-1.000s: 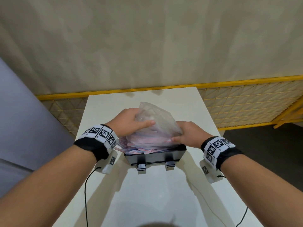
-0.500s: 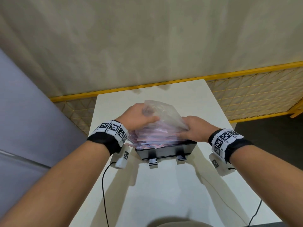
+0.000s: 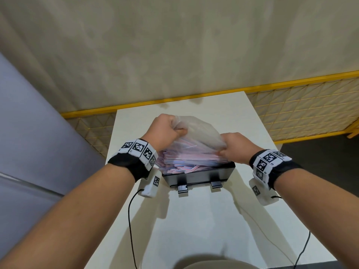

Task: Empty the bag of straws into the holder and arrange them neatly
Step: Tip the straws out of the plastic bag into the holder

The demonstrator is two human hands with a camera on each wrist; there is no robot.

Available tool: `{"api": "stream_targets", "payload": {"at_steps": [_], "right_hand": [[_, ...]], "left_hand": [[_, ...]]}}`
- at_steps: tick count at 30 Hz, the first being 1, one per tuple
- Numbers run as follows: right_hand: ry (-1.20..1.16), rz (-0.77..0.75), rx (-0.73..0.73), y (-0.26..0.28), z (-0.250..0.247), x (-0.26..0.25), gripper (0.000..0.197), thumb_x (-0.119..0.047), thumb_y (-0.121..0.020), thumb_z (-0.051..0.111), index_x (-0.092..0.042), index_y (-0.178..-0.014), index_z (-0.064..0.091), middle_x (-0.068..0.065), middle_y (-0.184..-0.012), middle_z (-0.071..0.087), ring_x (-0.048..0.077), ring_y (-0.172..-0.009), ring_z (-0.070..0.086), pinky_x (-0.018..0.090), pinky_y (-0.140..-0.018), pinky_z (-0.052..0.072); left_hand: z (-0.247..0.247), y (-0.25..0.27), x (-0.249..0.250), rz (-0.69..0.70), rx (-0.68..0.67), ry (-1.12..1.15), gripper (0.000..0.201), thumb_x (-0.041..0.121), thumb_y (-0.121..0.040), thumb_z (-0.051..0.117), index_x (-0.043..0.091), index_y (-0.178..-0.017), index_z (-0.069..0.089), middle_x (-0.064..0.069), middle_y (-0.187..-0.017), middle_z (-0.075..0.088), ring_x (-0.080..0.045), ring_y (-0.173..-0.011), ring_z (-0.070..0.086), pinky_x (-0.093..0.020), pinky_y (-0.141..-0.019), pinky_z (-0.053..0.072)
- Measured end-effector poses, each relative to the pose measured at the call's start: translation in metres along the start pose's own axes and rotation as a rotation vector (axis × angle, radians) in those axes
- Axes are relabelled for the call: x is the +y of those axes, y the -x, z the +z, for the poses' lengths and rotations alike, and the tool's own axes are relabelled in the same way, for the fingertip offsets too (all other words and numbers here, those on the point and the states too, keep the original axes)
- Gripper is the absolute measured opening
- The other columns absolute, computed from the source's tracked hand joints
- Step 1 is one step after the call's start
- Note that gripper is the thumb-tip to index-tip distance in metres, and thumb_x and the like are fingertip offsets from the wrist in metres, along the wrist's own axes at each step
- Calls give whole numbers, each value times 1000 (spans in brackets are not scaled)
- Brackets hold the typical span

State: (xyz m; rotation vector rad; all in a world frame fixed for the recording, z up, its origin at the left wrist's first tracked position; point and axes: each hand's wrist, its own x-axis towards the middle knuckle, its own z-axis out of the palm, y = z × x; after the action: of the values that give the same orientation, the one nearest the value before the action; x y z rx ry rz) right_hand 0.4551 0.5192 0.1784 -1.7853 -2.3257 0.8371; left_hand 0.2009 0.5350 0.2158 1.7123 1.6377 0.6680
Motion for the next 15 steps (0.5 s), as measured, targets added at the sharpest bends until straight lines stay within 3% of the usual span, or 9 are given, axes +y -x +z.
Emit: {"api": "stream_targets", "payload": {"at_steps": [3,5,7,9,11,13,15], "right_hand": [[-79,-43,-5,3,-3,-1,20,-21,-85,71,-33,-94,58,-1,-97,66,24,-89,61,29,-72,42],[-71,-46,-7,2,-4,-1,23,-14,-86,67,-33,-80,56,0,-90,65,24,-85,60,28,-66,40],[-28,-8,13,-2,-4,1,21,-8,-86,61,-24,-73,60,6,-86,67,29,-83,61,29,-62,39],[-27,13,33,-4,-5,3,12,-5,-86,59,-11,-78,67,11,-86,70,31,-81,62,30,-58,41],[-54,1,39,-4,-7,6,10,-6,-85,63,-13,-80,68,7,-81,68,27,-77,60,24,-57,41],[-86,-20,48,-3,-10,10,13,-10,-85,70,-21,-81,67,1,-80,67,21,-76,59,23,-59,41],[-123,-30,75,-3,-13,14,14,-14,-83,79,-22,-89,70,1,-87,70,22,-82,62,29,-66,47]], "left_hand": [[-2,4,7,-8,20,-3,42,21,-77,90,-12,-89,67,-16,-86,77,-31,-86,74,-44,-80,60],[-2,6,12,16,25,-45,46,29,-81,87,-11,-84,66,-15,-80,75,-30,-80,72,-35,-72,57],[-3,10,17,55,17,-175,51,39,-92,75,-9,-78,64,-22,-77,69,-33,-75,66,-34,-66,48],[-3,9,17,52,-18,-262,55,43,-97,67,-5,-72,59,-21,-71,61,-30,-68,59,-37,-67,45],[-5,8,13,32,-90,-256,42,47,-89,74,7,-77,64,-6,-75,65,-18,-71,62,-32,-73,51],[-9,10,12,31,-152,-277,36,45,-78,81,16,-98,72,1,-96,73,-17,-91,69,-34,-85,58],[-13,15,16,21,-154,-279,15,28,-85,78,18,-94,72,1,-93,72,-20,-92,67,-27,-79,56]]}}
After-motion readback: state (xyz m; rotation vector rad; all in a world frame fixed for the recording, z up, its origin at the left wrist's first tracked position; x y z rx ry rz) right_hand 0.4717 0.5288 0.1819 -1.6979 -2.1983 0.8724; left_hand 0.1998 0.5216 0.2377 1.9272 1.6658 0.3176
